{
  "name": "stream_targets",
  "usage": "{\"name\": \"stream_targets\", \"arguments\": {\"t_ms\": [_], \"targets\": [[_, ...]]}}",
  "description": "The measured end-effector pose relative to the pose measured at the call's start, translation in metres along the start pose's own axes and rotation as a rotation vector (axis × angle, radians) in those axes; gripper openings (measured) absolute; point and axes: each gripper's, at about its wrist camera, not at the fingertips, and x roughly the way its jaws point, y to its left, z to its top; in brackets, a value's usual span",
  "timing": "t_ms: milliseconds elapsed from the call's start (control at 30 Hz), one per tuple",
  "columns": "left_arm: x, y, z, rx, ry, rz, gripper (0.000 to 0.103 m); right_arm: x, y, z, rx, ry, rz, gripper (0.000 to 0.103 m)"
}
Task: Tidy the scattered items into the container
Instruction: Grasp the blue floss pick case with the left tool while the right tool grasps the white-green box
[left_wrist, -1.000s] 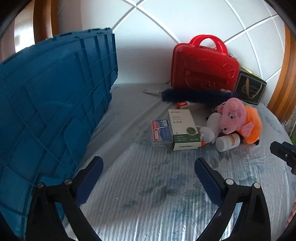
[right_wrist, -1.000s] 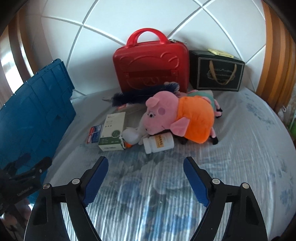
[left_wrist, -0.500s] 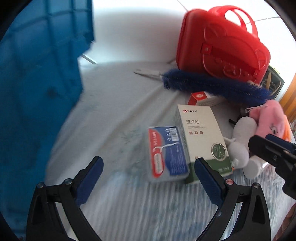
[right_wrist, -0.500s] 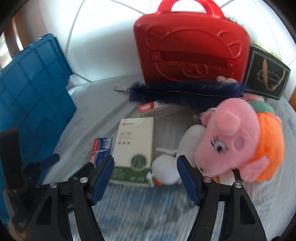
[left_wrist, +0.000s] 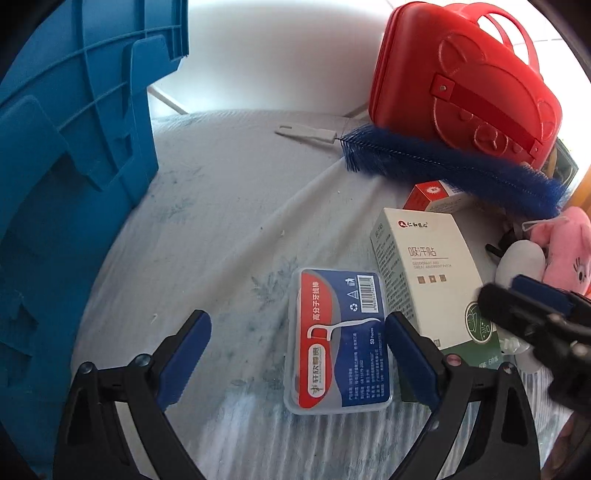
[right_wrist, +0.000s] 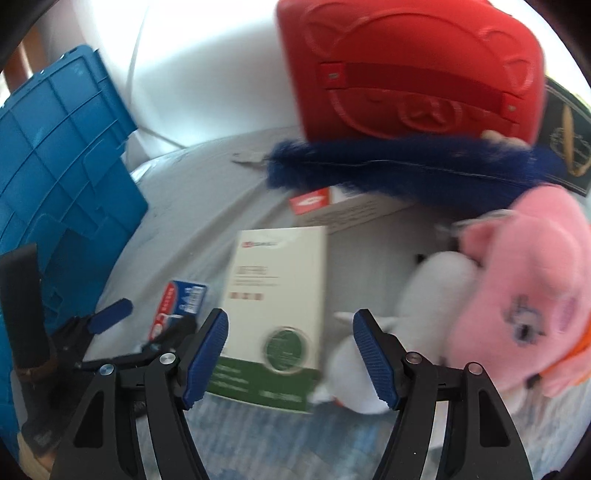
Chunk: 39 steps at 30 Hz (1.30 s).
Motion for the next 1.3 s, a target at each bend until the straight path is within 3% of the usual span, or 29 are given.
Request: {"name": "stream_targets", "arguments": {"t_ms": [67,133,300,400,600,933,1000,1033,1300], "targets": [[0.007,-0.011,-0.004,0.034,0.034,-0.009,0.096,0.008,0.004,-0.002,-0.012,0.026,-0.015,0.071],[0.009,-0.014,-0.008,0.023,0.014,0.013,0.096,0.008,0.003,-0.005,-0.016,0.029,-0.023,0.071],[0.014,0.005,-0.016,0.003,0.041,0.06,0.086,0.005,0.01,-0.006,-0.04,0.042,-0.017,0.072],[0.018,0.017,-0.02,-0.002,0.043,0.092,0.082,0.012,0.023,-0.007,-0.066,0.041,-0.031,0.085],[0.025,0.024,-0.016,-0.013,0.034,0.069,0.082,0.033,0.026,-0.006,-0.108,0.068,-0.147,0.098],[0.017,0.019,-0.022,0.01,0.021,0.053,0.075,0.041,0.018,-0.012,-0.097,0.085,-0.157,0.101],[0.015,0.019,-0.023,0.009,0.017,0.054,0.067,0.047,0.019,-0.008,-0.087,0.084,-0.157,0.1],[0.013,0.019,-0.024,0.009,0.016,0.052,0.061,0.049,0.021,-0.007,-0.087,0.083,-0.167,0.085],[-0.014,0.012,-0.029,0.012,-0.007,0.047,0.061,0.016,0.022,-0.02,-0.073,0.048,-0.137,0.082]]}}
